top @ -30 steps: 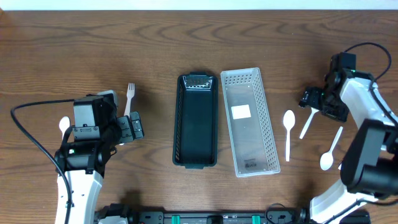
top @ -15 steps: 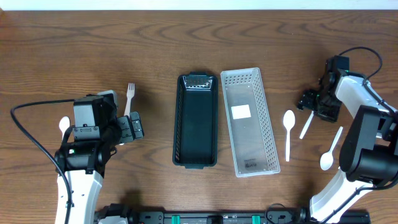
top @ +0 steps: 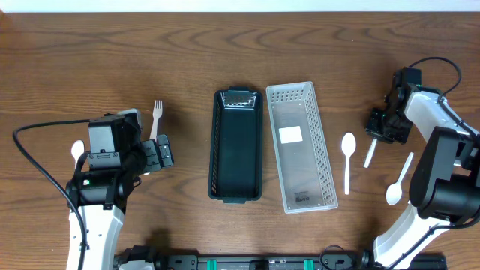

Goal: Pack container
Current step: 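Move the right gripper to the upper white spoon and grasp it, then carry the spoon over the white basket and release it inside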

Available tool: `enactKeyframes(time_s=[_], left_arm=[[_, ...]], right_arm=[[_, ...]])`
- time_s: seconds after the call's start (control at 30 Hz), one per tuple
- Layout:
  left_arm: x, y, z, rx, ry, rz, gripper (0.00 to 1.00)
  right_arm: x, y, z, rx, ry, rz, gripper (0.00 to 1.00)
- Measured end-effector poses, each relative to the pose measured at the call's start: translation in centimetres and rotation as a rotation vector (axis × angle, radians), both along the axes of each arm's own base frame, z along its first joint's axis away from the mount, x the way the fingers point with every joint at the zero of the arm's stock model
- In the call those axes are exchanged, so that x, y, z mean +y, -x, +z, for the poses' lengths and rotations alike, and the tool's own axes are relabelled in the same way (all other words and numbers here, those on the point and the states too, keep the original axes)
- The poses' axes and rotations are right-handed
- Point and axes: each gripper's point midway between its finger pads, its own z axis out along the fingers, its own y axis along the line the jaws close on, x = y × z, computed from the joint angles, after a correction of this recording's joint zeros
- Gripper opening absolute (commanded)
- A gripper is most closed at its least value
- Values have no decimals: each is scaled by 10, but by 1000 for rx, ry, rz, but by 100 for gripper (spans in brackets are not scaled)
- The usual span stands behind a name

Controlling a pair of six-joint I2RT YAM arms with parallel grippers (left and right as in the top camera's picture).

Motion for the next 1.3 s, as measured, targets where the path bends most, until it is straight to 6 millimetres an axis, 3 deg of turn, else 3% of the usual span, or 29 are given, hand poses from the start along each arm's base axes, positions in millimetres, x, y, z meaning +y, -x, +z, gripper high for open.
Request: enactKeyframes(time_s=[0.3, 0.4, 0.47, 0.6, 0.63, 0.7, 0.77, 0.87, 0.97, 1.2, 1.3], left_arm=[[0, 0, 0, 0, 0, 0, 98], [0, 0, 0, 0, 0, 0, 98], [0, 0, 0, 0, 0, 0, 98], [0, -1, 0, -3, 0, 0, 98], [0, -1, 1, -5, 0, 0, 98], [0, -1, 1, -7, 0, 0, 98], [0, -2, 1, -10, 0, 0, 98], [0, -2, 1, -11, 0, 0, 98], [0, -2, 1, -11, -1, 0, 98], [0, -2, 1, -11, -1, 0, 98], [0, -2, 1, -11, 0, 0, 98]], right_arm=[[2, -3, 6, -19, -9, 1, 1], [6, -7, 26, -60, -6, 21, 1], [13, -17, 57, -138, 5, 64, 1], [51, -48, 161, -424, 37, 214, 1], [71, -51, 196, -518, 41, 275, 1], [101, -47, 232, -615, 29, 353, 1], [129, -37, 251, -661, 3, 424, 1], [165, -27, 246, -638, -37, 516, 1], [190, -21, 214, -541, -61, 581, 1], [220, -5, 119, -255, -79, 662, 8], [224, -1, 99, -197, -78, 670, 14]])
